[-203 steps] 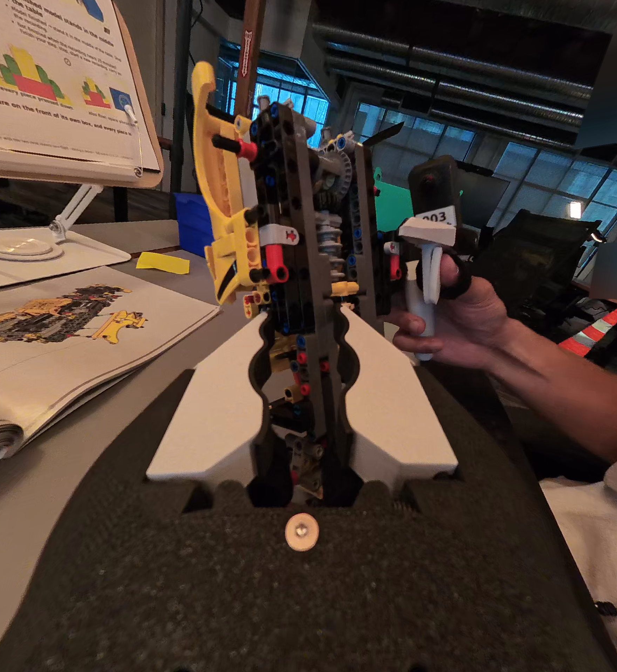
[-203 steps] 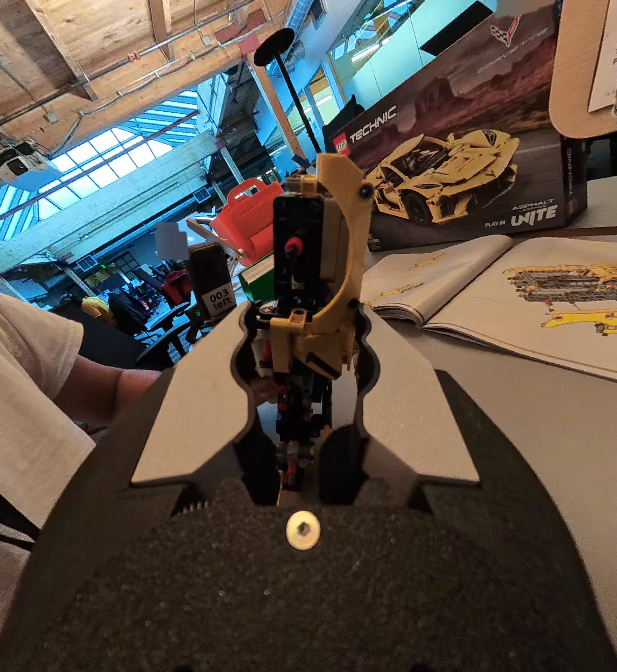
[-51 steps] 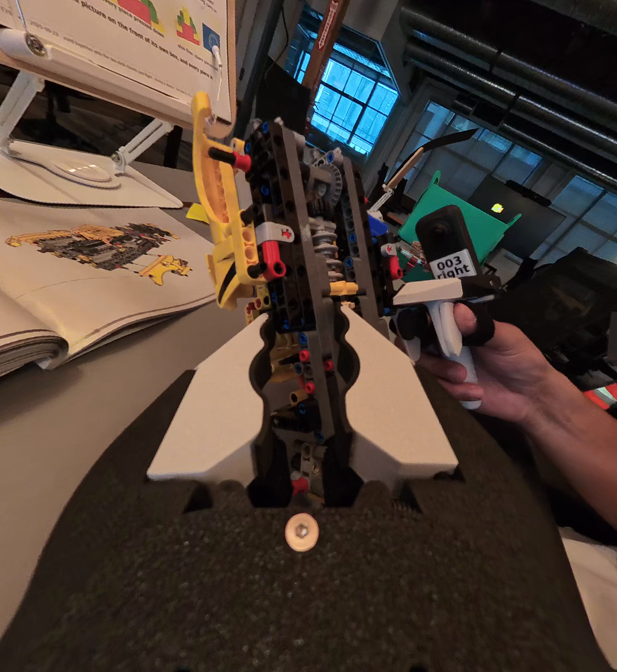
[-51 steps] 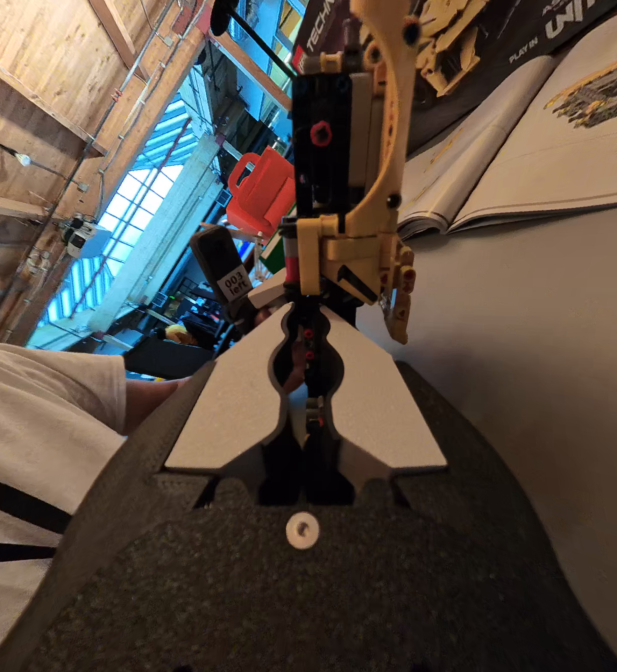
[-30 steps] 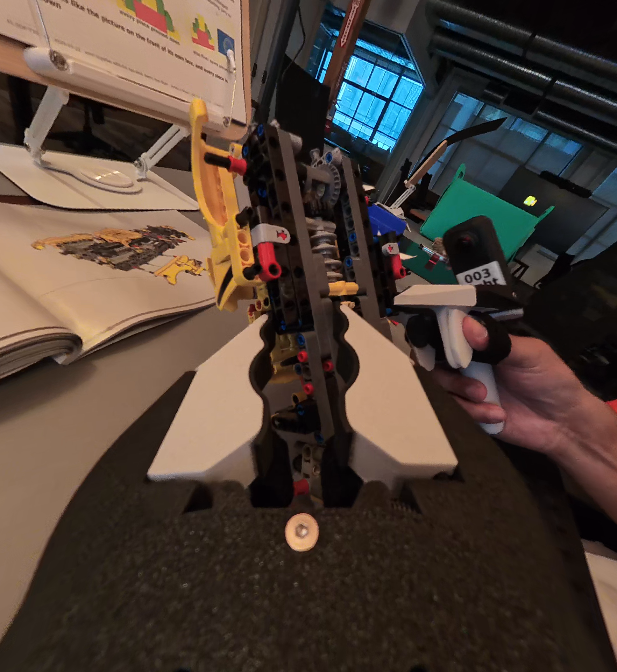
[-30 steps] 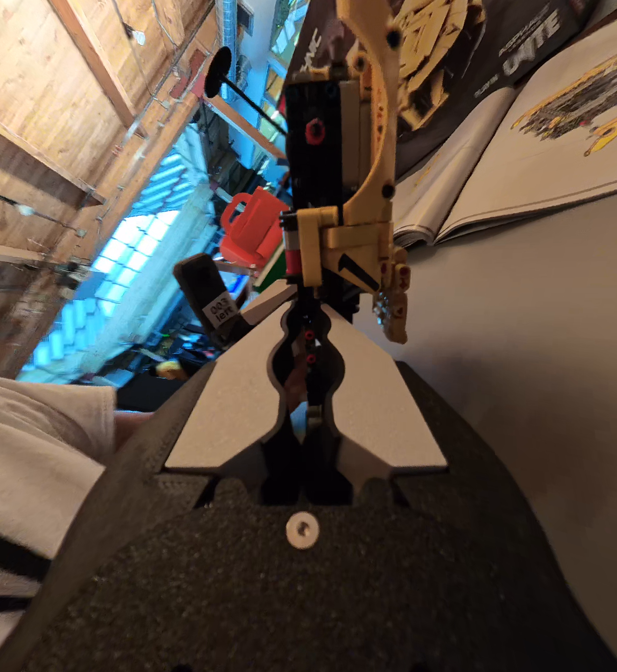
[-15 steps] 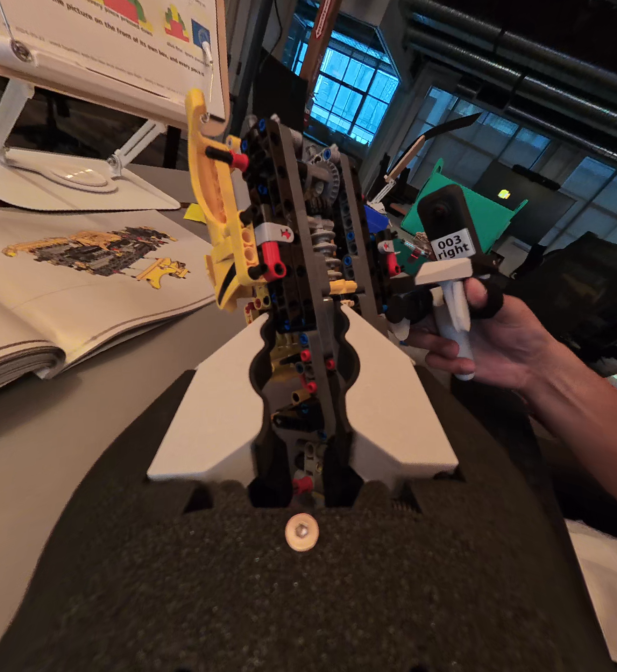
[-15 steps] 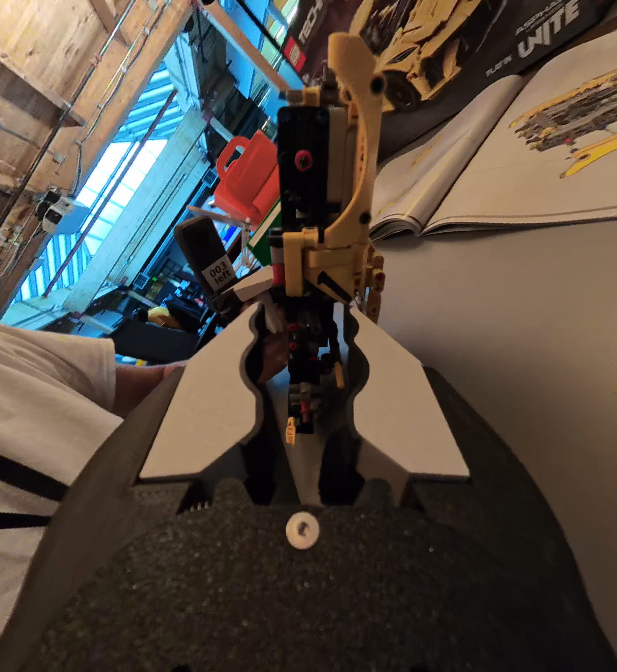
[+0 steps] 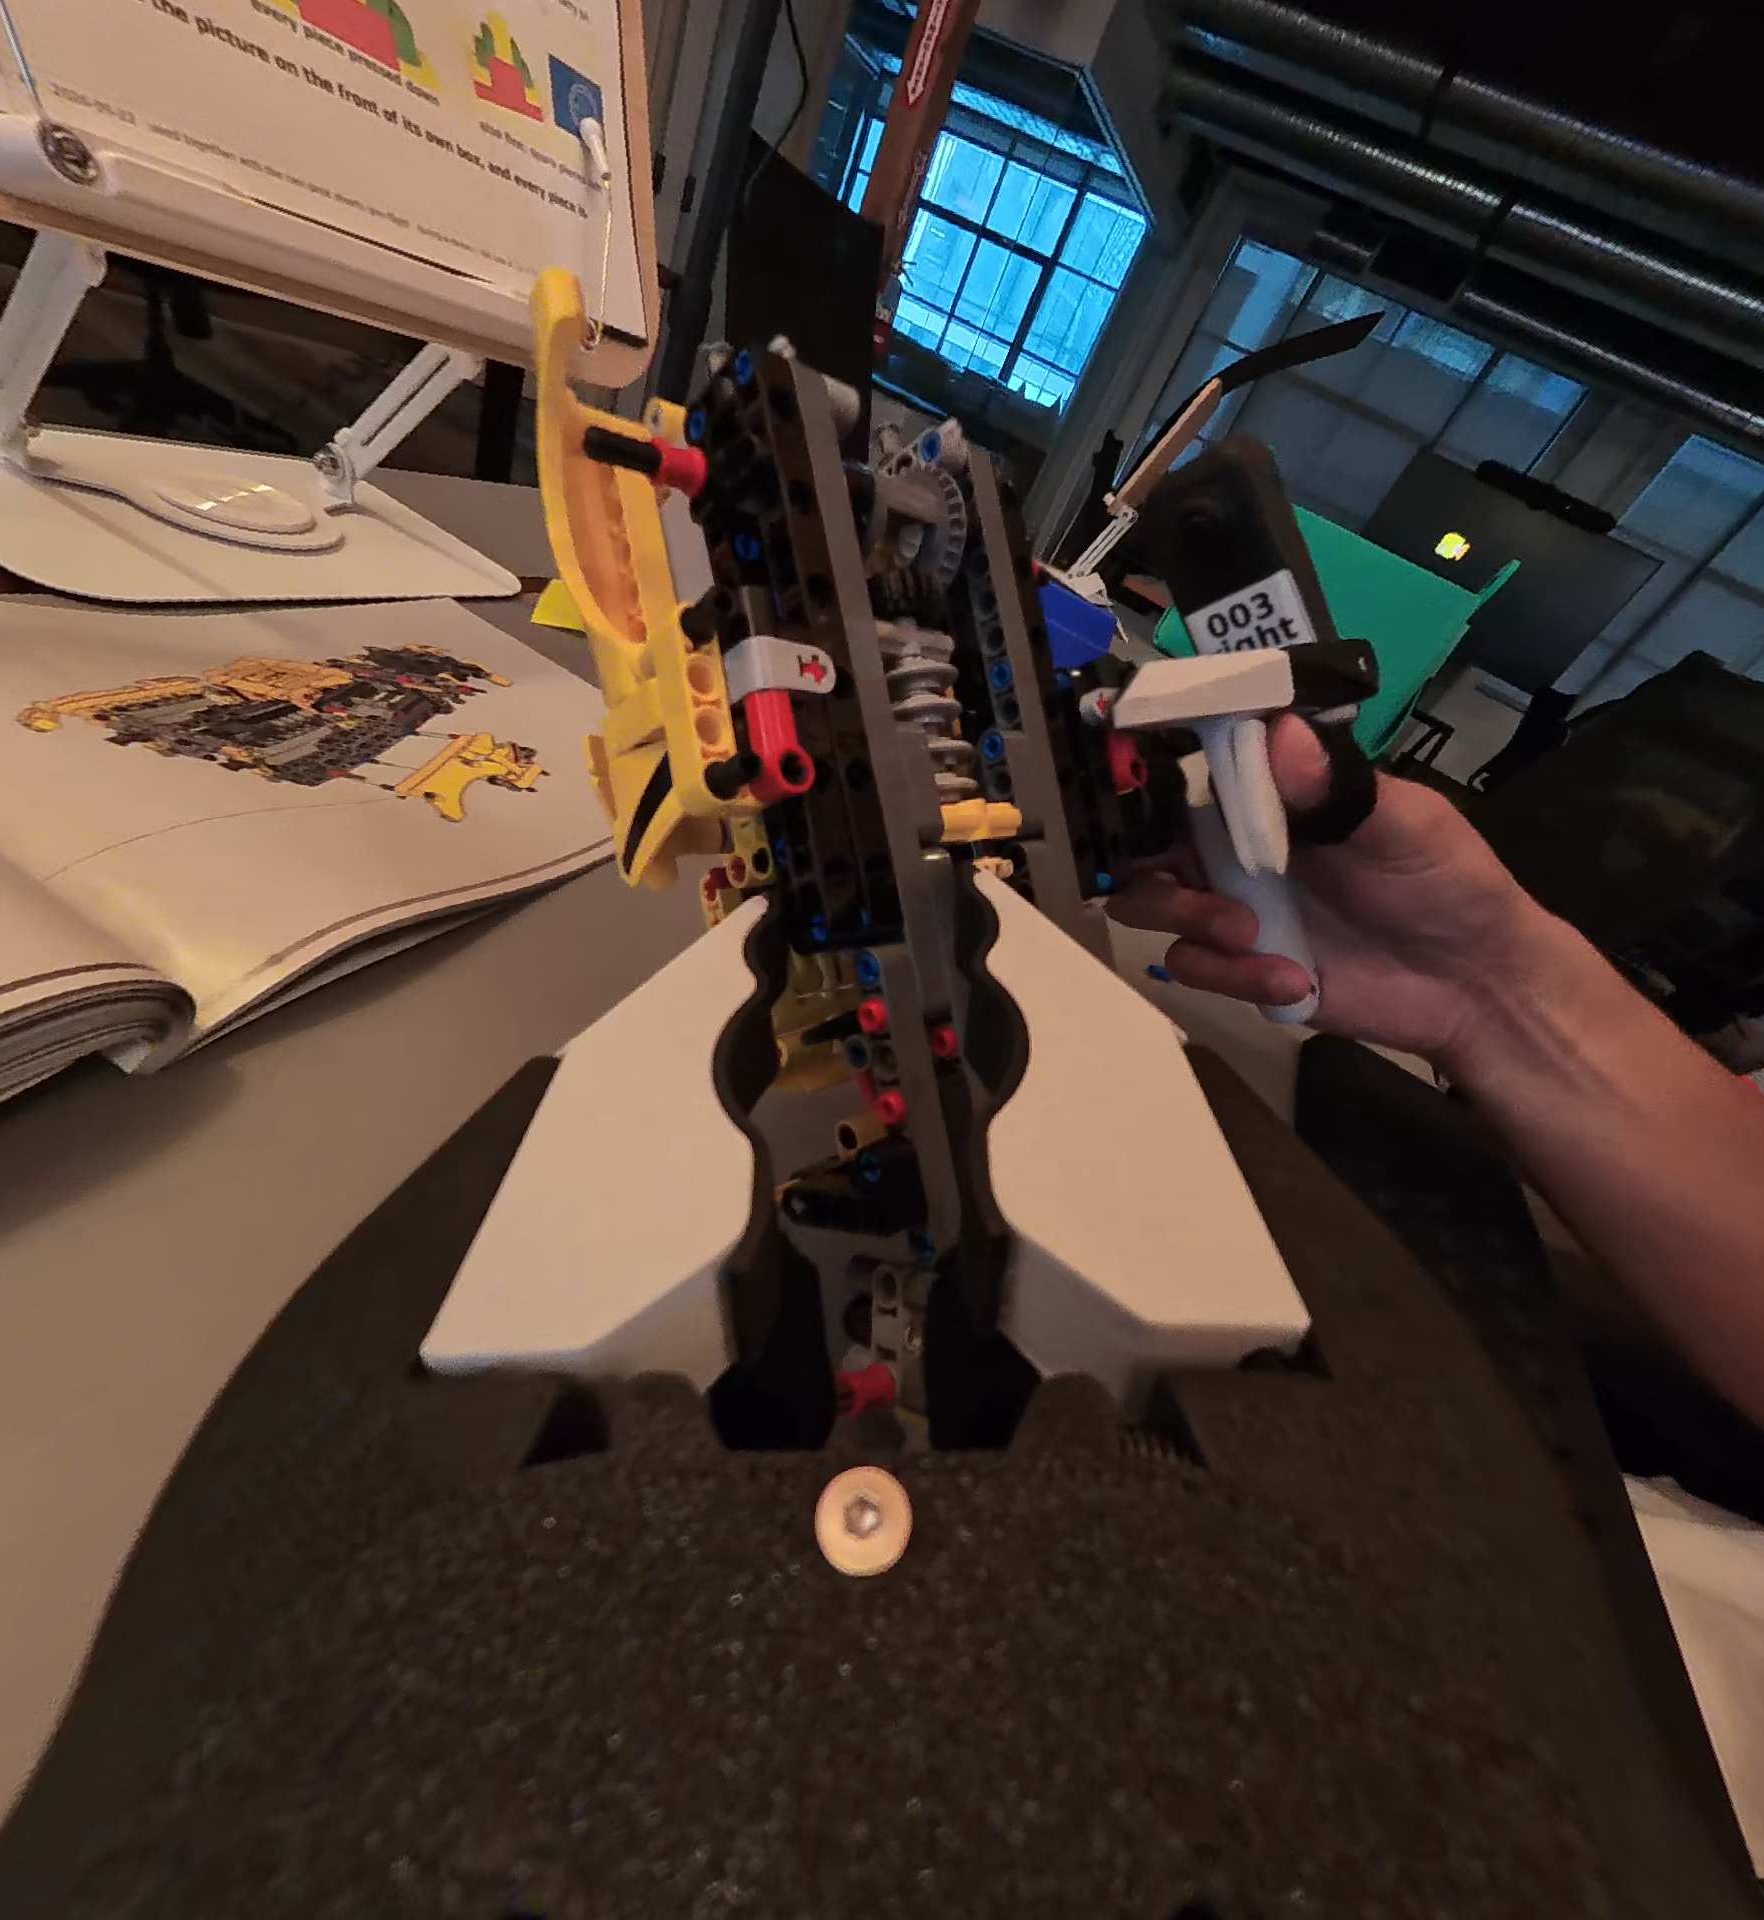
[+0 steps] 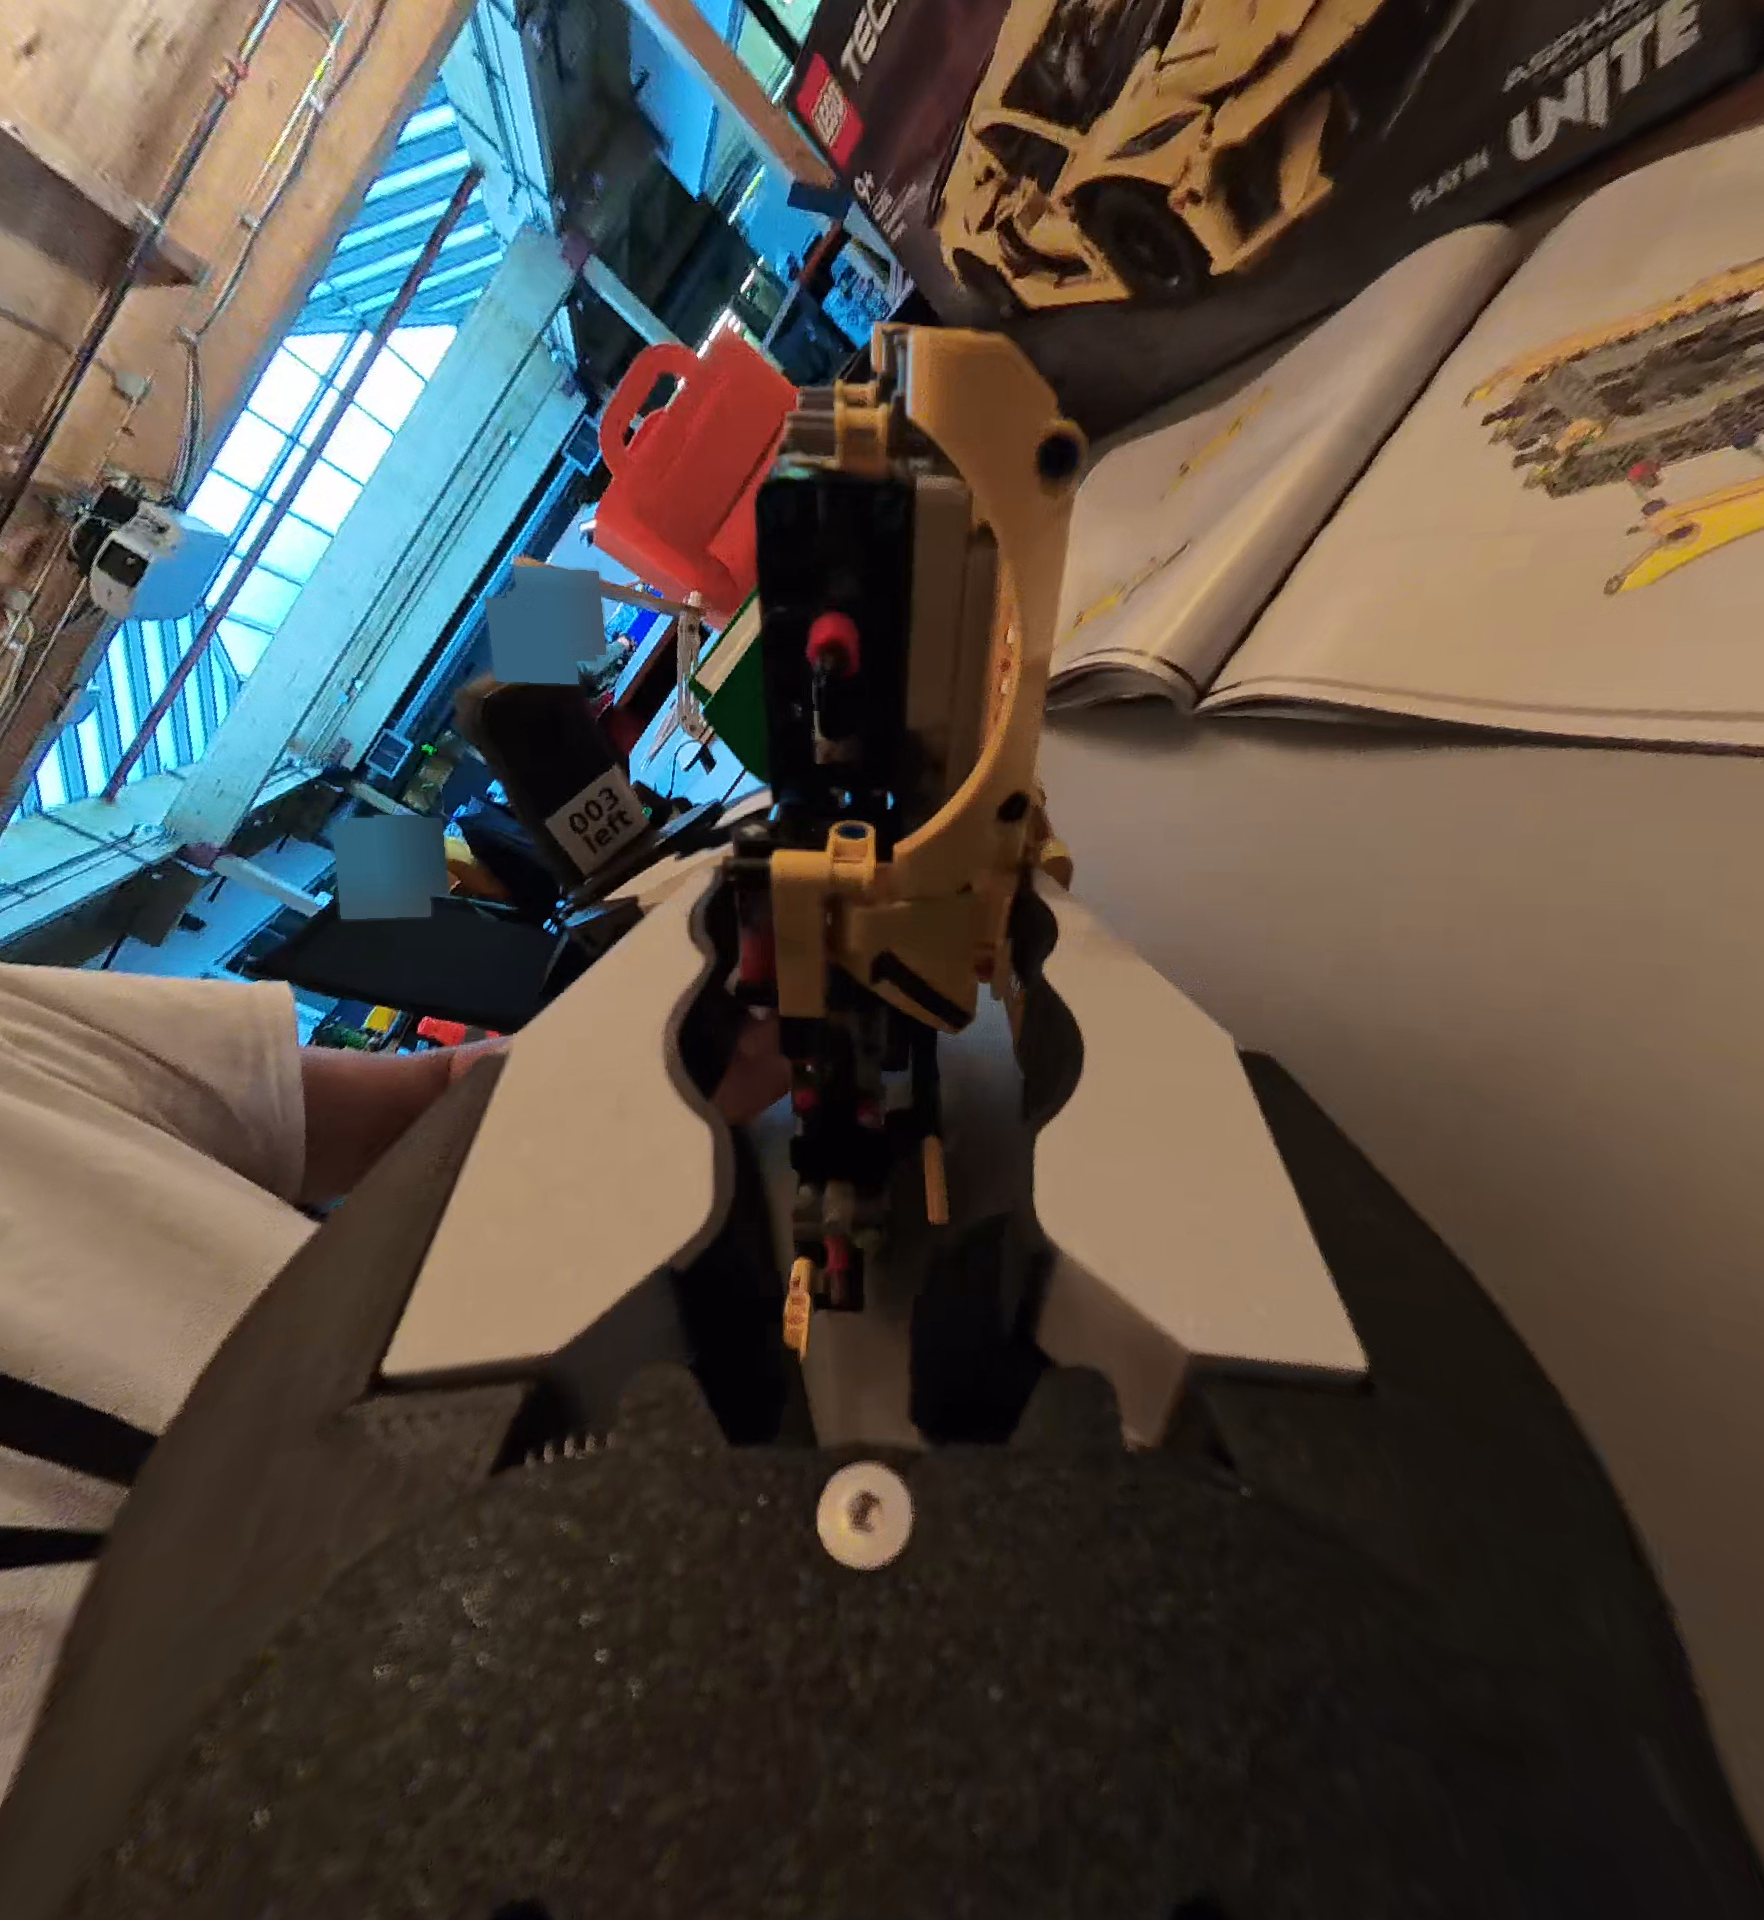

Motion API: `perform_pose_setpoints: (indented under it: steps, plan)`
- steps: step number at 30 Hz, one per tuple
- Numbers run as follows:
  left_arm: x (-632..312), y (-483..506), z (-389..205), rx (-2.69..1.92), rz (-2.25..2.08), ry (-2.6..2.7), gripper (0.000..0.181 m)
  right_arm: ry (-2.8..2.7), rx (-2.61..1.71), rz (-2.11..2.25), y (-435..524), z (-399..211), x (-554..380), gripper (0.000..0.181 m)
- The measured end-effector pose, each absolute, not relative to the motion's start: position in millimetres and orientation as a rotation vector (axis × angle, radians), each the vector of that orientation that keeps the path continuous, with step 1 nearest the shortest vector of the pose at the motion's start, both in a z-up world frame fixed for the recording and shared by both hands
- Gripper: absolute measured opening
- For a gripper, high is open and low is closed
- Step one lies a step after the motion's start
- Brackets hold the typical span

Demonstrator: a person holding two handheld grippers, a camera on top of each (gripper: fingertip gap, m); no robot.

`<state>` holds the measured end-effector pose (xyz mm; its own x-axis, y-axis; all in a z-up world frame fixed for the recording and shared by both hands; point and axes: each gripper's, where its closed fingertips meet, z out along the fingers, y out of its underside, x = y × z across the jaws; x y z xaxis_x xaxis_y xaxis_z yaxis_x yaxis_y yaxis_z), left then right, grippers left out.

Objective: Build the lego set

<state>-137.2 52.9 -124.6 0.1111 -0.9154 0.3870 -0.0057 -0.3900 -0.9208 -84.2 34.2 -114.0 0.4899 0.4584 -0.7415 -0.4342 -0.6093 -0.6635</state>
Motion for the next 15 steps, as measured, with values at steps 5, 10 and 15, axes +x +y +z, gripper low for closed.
perform_pose_setpoints:
  steps: [5, 10, 15]
  plan:
    - [-138, 50, -124, -1.544, -1.366, 0.946, 0.031, 0.043, -1.806, 1.221, 34, -115, -85, 0.047]
    - [-134, 46, -123, -1.531, -1.345, 0.975, 0.030, 0.038, -1.826, 1.194, 31, -114, -82, 0.046]
    - [-133, 52, -127, -1.586, -1.406, 0.914, 0.032, 0.145, -1.726, 1.136, 45, -110, -77, 0.048]
